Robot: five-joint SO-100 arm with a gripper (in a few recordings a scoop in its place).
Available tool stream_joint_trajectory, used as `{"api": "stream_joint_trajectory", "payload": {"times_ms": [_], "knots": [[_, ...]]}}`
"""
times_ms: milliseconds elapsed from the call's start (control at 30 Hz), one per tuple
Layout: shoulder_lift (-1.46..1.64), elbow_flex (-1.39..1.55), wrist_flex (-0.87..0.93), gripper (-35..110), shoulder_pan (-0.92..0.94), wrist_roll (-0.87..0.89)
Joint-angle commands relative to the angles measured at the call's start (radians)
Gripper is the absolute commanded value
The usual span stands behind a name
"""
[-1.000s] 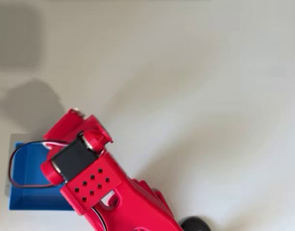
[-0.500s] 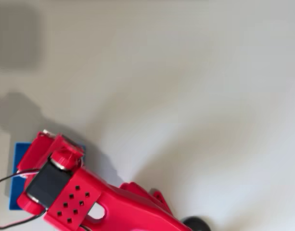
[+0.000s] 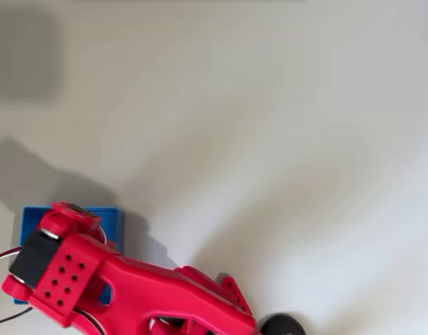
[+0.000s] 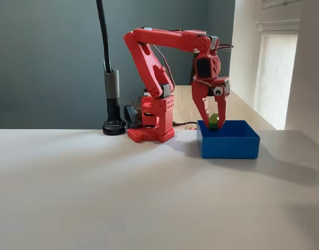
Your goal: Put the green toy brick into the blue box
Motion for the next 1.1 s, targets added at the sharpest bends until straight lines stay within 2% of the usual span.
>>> {"api": "stream_joint_trajectory", "payload": {"times_ms": [0, 133, 367, 500, 733, 1067], "knots": [[-0.008, -0.078, -0.003, 1, -0.029, -0.043], [-0.008, -0.067, 0.000, 15, -0.034, -0.058], [-0.006, -0.084, 0.034, 23, -0.040, -0.055], [0.003, -0.115, 0.051, 19, -0.035, -0.046], [0.008, -0.227, 0.069, 0, 0.021, 0.000], [0.011, -0.318, 0.066, 0, 0.380, -0.035]]}}
